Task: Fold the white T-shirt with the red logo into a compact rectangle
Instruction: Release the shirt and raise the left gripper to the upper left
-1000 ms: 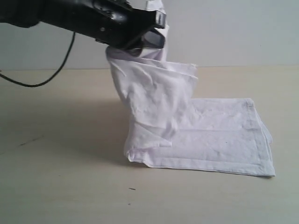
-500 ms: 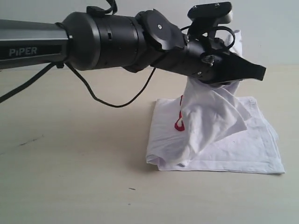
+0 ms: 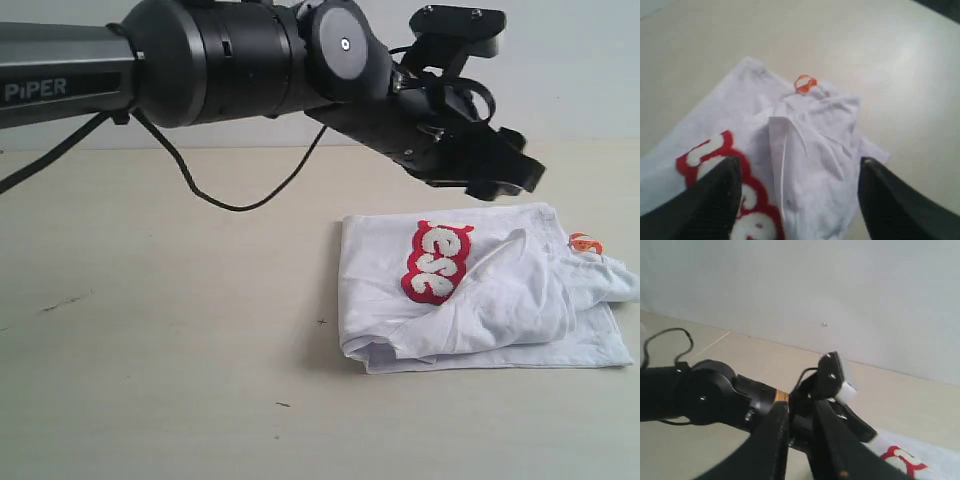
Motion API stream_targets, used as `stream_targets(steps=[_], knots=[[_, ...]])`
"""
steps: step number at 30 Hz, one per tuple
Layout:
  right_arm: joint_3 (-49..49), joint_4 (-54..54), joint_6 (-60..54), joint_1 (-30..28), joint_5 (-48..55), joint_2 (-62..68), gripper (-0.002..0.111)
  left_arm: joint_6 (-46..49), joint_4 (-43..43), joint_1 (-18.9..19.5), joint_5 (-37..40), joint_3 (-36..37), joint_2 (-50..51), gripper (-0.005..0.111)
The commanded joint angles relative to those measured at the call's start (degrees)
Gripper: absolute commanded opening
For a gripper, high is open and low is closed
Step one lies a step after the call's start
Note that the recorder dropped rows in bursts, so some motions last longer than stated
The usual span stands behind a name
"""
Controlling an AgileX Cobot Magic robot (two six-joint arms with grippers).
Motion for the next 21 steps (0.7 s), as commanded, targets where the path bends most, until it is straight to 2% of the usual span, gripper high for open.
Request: stream_targets(steps=[1, 4, 6, 8, 12, 13, 17, 21], knots=[[1.82, -8.25, 7.34, 0.07, -5.23, 4.30, 0.020, -9.72, 13.79, 3.59, 9.25, -0.27, -3.26, 0.049], [1.82, -14.62, 11.72, 0.07, -7.29, 10.16, 0.020, -9.74, 15.66, 6.76, 15.82, 0.33, -4.88, 0.039], [1.82, -19.72, 15.16, 0.07, -8.48, 15.35, 0.027, -9.74, 16.83, 9.49, 16.16, 4.00, -7.66, 0.035], [1.82, -31.40, 25.27, 0.07, -11.48, 21.58, 0.041, -9.19, 16.97, 13.34, 12.61, 10.80, -12.36, 0.035], [1.82, -43.52, 37.03, -0.09, -12.65, 28.79, 0.044, -8.09, 16.97, 18.95, 6.73, 20.09, -17.75, 0.035], [1.82, -45.74, 39.05, -0.90, -13.03, 31.85, 0.044, -6.86, 17.05, 21.43, 4.43, 23.91, -19.42, 0.035], [1.82, -45.63, 39.94, -7.89, -12.19, 40.87, 0.044, -6.94, 13.79, 28.24, -4.73, 31.45, -21.52, 0.035], [2.18, -41.53, 37.83, -10.63, -12.53, 45.32, 0.044, -6.94, 13.79, 28.77, -8.18, 33.42, -21.30, 0.035]])
